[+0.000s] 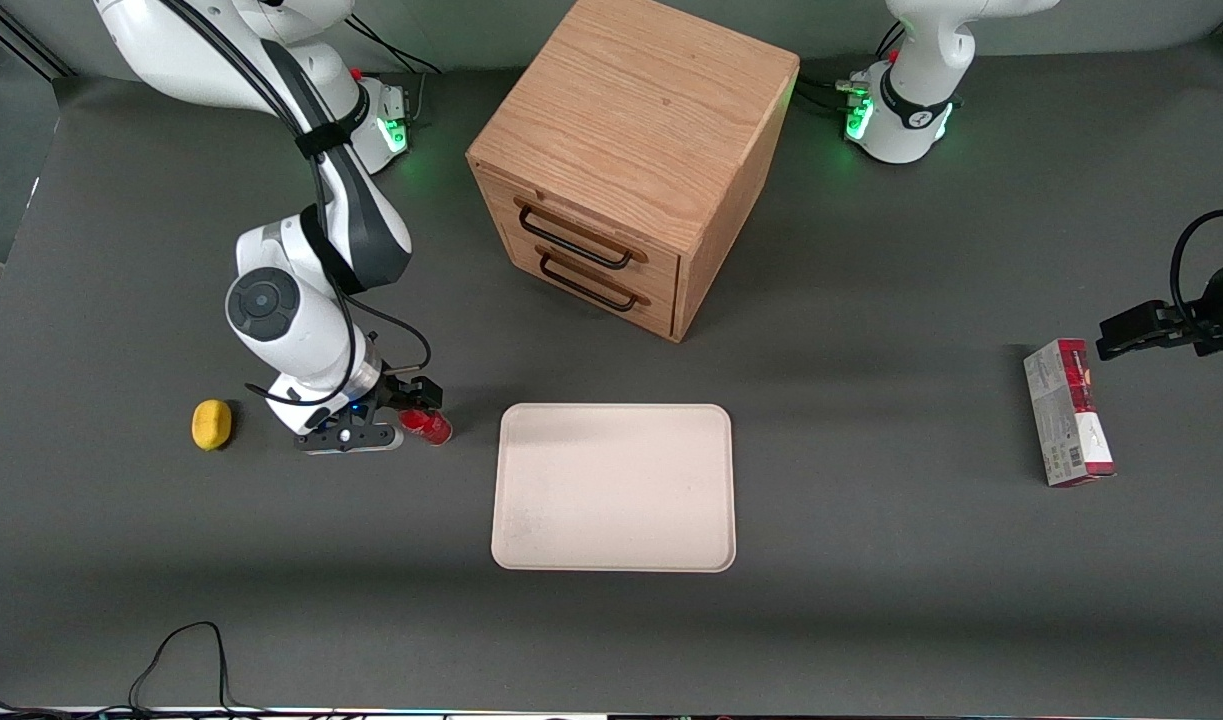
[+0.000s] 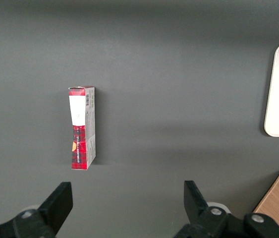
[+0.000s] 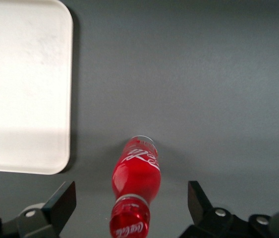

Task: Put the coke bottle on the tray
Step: 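Close the right gripper around the bottle's body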

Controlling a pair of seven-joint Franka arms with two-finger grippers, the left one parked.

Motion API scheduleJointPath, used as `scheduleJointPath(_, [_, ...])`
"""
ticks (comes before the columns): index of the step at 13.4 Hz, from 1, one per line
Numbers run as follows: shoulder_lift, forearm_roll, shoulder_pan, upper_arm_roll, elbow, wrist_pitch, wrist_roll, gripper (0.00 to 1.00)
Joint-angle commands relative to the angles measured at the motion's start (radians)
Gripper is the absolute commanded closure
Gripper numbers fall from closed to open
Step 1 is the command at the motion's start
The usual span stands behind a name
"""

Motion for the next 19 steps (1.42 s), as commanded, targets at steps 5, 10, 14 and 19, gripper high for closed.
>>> scheduleJointPath(5, [-0.035, 0.021, 0.012, -0.008, -0.049, 0.011, -0.021, 0.0])
scheduleJointPath(10, [-0.04, 0.021, 0.012, -0.008, -0.044, 0.008, -0.034, 0.45])
scheduleJointPath(14, [-0.04, 0.021, 0.012, -0.006, -0.04, -0.012, -0.035, 0.88])
scheduleJointPath(19, [-0.04, 0.021, 0.01, -0.008, 0.001, -0.032, -0.035, 0.9])
